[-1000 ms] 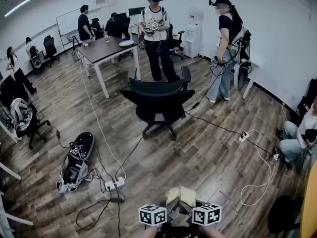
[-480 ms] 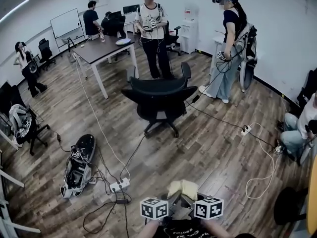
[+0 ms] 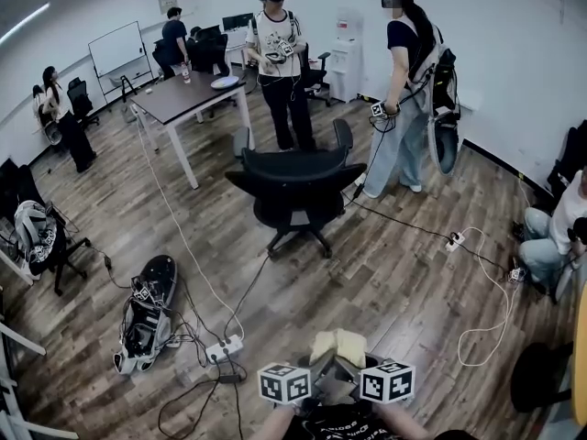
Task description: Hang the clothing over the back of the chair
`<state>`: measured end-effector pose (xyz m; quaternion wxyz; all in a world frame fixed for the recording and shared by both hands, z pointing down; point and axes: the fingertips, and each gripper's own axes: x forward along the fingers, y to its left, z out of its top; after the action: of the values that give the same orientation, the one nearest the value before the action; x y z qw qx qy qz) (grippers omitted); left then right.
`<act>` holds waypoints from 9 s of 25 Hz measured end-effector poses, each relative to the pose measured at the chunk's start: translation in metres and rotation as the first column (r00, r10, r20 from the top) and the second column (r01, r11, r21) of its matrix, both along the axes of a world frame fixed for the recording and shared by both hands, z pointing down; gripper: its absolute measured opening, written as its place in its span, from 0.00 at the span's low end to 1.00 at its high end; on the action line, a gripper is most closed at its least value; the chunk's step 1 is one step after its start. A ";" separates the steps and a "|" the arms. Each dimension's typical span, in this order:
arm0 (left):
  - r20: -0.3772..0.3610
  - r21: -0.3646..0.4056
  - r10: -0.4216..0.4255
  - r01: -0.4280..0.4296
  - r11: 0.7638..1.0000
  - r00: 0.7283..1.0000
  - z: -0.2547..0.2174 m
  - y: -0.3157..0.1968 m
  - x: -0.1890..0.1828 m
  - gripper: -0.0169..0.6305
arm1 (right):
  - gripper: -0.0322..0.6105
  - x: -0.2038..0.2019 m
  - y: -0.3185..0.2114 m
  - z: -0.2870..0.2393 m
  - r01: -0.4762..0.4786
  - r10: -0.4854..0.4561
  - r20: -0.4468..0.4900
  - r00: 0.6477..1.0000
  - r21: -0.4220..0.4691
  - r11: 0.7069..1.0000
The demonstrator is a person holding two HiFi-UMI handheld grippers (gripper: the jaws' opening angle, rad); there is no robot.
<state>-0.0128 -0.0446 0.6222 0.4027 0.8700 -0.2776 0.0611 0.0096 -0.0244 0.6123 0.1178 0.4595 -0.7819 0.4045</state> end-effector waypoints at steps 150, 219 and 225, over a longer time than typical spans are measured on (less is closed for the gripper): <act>-0.111 0.265 -0.188 0.211 0.941 0.976 -0.224 -0.294 -0.058 0.09 | 0.33 -0.052 -0.293 -0.199 0.400 -0.453 0.100 0.886 0.328 0.856; 0.014 0.244 -0.443 0.427 0.871 0.896 -0.111 -0.262 -0.087 0.50 | 0.76 -0.005 -0.260 -0.077 0.071 -0.076 0.008 0.997 0.261 0.963; 0.040 0.283 -0.421 0.394 0.875 0.906 -0.115 -0.244 -0.088 0.50 | 0.75 -0.018 -0.242 -0.087 0.113 -0.122 0.013 0.992 0.284 0.952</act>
<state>-0.1006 -0.2889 0.5068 0.2707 0.8342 -0.4800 -0.0197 -0.0083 -0.2667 0.5258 0.0629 0.4180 -0.8593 0.2880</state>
